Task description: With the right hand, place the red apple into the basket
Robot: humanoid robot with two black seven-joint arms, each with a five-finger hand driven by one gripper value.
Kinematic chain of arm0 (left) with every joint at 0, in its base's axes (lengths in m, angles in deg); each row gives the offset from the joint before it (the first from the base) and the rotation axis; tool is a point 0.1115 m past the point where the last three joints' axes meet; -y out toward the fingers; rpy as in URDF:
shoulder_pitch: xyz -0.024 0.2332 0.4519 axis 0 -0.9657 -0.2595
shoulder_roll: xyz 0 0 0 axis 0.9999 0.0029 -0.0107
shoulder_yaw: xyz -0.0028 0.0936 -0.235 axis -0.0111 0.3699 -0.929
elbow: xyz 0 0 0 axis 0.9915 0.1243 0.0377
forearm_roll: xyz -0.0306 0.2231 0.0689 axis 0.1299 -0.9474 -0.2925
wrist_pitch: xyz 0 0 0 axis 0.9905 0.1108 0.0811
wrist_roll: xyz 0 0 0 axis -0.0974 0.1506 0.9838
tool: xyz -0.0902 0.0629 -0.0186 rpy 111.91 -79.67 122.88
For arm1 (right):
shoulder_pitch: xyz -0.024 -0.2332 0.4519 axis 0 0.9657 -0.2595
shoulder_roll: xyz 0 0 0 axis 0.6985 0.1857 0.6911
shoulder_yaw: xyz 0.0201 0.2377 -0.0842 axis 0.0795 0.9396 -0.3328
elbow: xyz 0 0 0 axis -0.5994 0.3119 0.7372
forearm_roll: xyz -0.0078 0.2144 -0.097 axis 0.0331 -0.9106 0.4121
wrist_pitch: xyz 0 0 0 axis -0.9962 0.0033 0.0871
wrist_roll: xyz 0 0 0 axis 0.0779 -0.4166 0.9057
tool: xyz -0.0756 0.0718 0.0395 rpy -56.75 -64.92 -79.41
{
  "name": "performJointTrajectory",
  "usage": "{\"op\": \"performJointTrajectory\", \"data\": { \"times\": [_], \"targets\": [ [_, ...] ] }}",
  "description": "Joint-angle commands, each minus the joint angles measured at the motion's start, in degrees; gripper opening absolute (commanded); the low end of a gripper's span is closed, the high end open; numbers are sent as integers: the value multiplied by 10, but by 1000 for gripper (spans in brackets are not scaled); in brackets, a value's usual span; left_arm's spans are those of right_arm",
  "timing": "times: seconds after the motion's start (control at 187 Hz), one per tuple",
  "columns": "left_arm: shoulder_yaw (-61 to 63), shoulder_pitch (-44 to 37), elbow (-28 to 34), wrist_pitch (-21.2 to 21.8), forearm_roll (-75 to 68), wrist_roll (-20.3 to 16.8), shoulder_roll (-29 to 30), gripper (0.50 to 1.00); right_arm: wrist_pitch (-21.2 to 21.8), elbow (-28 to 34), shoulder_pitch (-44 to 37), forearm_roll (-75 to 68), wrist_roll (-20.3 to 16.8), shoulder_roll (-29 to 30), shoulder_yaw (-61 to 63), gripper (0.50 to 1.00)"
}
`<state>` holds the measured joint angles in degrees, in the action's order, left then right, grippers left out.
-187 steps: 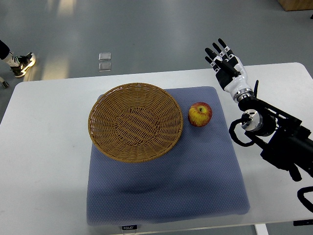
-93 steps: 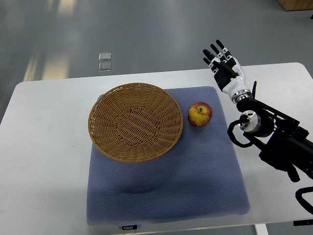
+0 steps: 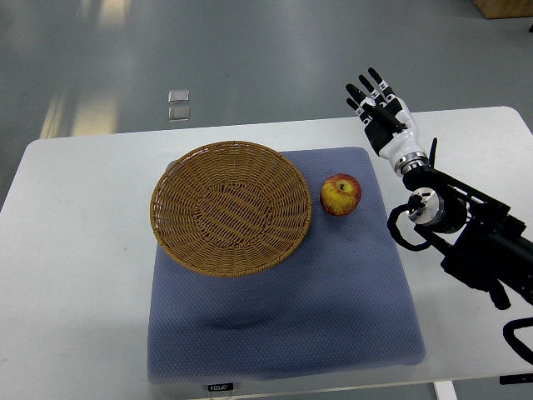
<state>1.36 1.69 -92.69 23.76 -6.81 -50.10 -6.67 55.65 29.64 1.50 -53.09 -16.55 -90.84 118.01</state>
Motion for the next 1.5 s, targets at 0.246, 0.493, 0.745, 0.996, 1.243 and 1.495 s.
{"op": "performJointTrajectory", "data": {
  "times": [0.246, 0.493, 0.745, 0.996, 1.243, 1.495],
  "targets": [
    [0, 0, 2, 0, 0, 0, 0, 1000, 1, 0, 2, -1, 0, -1, 1, 924],
    [0, 0, 2, 0, 0, 0, 0, 1000, -1, 1, -2, -2, 0, -2, 0, 924],
    [0, -1, 1, 0, 0, 0, 0, 1000, 1, 1, -3, -2, 0, -5, 1, 924],
    [0, -1, 2, 0, 1, 0, 0, 1000, 2, 2, -24, 1, -1, -19, -2, 924],
    [0, -1, 2, 0, 1, 0, 0, 1000, -5, 4, -70, 93, -7, -54, -12, 924],
    [0, -1, 2, 0, 0, 0, 0, 1000, 17, 14, -116, 313, -8, -96, -16, 924]
  ]
}}
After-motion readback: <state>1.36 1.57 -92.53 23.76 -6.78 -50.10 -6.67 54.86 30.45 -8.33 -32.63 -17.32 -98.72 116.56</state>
